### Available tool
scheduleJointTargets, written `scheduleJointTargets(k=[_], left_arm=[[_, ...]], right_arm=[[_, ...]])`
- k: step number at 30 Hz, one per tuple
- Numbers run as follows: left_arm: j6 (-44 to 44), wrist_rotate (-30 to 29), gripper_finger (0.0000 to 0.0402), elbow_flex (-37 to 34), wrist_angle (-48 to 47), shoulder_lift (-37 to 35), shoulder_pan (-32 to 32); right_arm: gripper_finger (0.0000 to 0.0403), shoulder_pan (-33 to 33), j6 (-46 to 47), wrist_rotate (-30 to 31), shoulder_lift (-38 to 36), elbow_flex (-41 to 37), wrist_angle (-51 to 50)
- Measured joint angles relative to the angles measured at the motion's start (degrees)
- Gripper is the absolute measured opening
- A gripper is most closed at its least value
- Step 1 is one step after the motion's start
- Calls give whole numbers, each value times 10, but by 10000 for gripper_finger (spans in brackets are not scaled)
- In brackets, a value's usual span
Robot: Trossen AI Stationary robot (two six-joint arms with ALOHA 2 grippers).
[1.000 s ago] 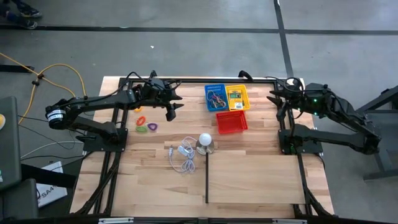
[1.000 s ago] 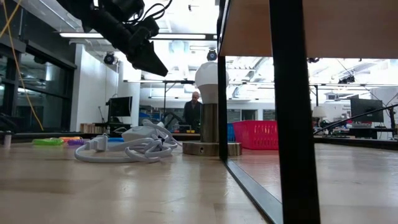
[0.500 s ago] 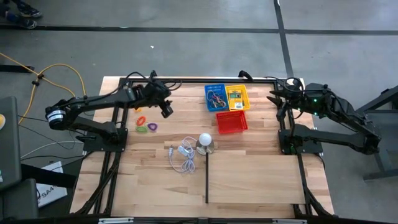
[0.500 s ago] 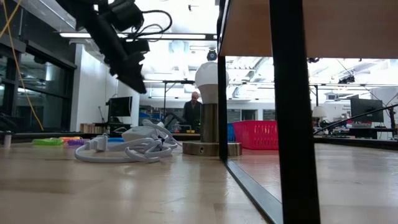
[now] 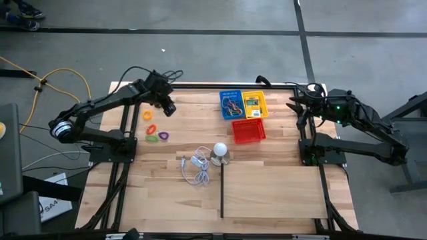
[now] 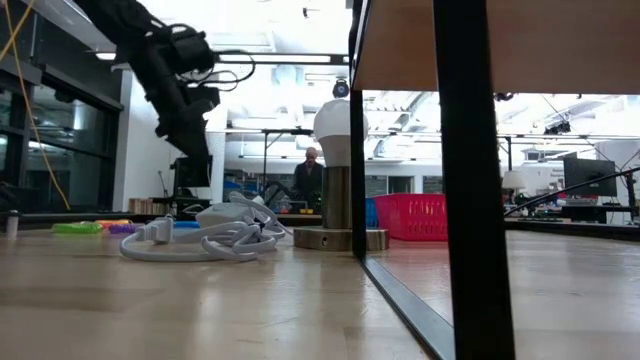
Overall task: Pick & Place Office Desk Supplies
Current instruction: Put the blue coil keychain into the red bin
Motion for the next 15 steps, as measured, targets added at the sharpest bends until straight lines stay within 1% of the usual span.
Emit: scheduleJointTargets(k=[4,10,15], left_arm=[[-8,3,152,0,-14,28,18],[-11,-8,152,0,-8,94,17],[-9,-12,152,0,-7,136,16]], right_arm=[[110,0,0,0,0,0,0],[110,0,0,0,0,0,0],[110,0,0,0,0,0,0]])
